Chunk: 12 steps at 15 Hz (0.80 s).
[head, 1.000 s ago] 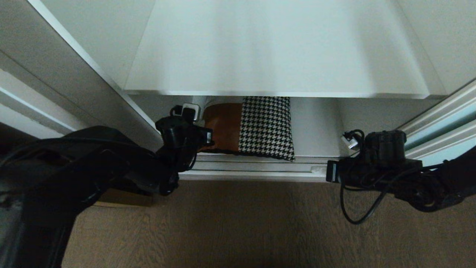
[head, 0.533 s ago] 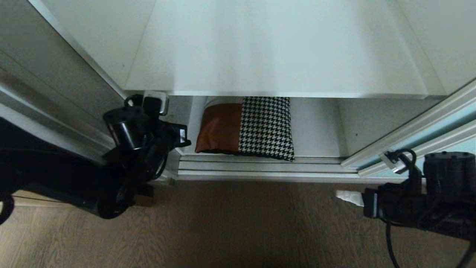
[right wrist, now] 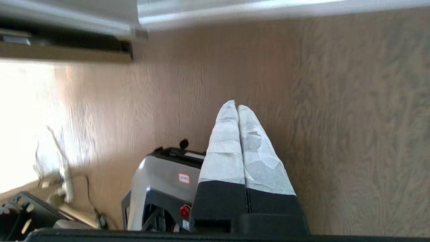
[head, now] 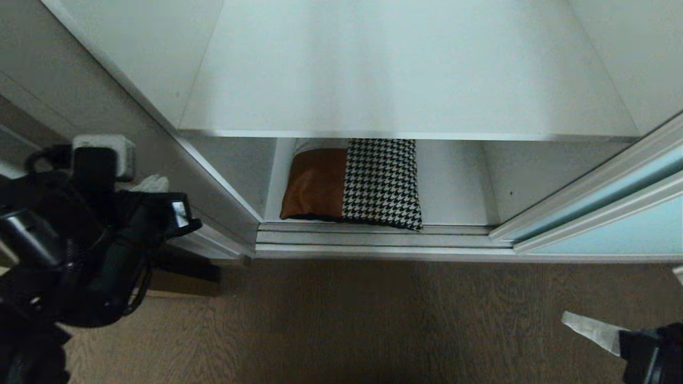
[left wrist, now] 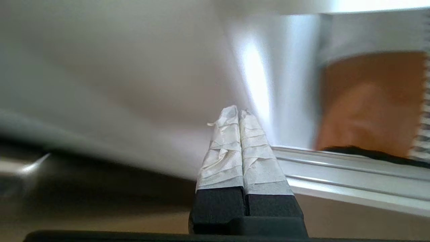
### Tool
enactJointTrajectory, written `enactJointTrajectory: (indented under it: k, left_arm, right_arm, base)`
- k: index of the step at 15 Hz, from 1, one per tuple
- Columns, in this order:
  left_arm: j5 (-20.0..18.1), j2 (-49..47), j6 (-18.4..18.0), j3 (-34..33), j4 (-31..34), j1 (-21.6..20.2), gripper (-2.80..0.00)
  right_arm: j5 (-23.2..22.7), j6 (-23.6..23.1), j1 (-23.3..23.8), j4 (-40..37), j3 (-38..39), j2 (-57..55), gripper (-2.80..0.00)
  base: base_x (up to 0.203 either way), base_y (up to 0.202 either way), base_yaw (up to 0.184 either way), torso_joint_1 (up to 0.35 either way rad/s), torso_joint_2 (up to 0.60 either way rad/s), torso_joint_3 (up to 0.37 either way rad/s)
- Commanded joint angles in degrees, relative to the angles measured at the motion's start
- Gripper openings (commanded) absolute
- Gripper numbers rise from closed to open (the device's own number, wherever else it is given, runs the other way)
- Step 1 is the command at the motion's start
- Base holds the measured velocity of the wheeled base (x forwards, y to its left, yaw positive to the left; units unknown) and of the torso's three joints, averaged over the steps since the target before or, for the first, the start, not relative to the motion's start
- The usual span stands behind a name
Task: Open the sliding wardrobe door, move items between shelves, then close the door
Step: Close the door
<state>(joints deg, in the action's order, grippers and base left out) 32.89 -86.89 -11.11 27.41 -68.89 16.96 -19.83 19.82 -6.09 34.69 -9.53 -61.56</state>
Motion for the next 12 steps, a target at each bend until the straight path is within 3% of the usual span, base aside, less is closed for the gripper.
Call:
enactJointTrajectory:
  k: [1, 4, 6, 8, 12]
  left_arm:
    - [0.81, 9.10, -0.03, -4.59, -0.65, -3.10, -2.80]
    - [1.30, 20.31, -0.07, -12.21, -0.62, -7.63, -2.80]
    - [1.35, 28.40, -0.30, -17.93, 0.25, -9.46, -2.80]
    - [1.35, 37.40, -0.52, -22.10, 3.28, -10.10, -2.80]
    - [1.13, 58.38, -0.58, -26.19, 20.85, -12.33, -2.80]
  right_arm:
    - [-0.01, 0.34, 1.05, -2.59, 1.21, 12.12, -2.80]
    - [-0.03, 0.70, 1.81, -17.13, -0.32, 28.52, -2.80]
    - [-0.23, 0.86, 1.81, -33.60, -4.57, 38.61, -2.80]
    - [-0.11, 1.01, 1.68, -44.43, -8.27, 44.80, -2.80]
    - [4.83, 1.70, 1.61, -46.22, -7.22, 45.39, -2.80]
  base:
    - [0.000, 0.000, 0.000, 0.000, 0.00, 0.000]
    - [0.000, 0.000, 0.000, 0.000, 0.00, 0.000]
    - [0.000, 0.000, 0.000, 0.000, 0.00, 0.000]
    - [0.000, 0.000, 0.000, 0.000, 0.00, 0.000]
    - [0.000, 0.000, 0.000, 0.000, 0.00, 0.000]
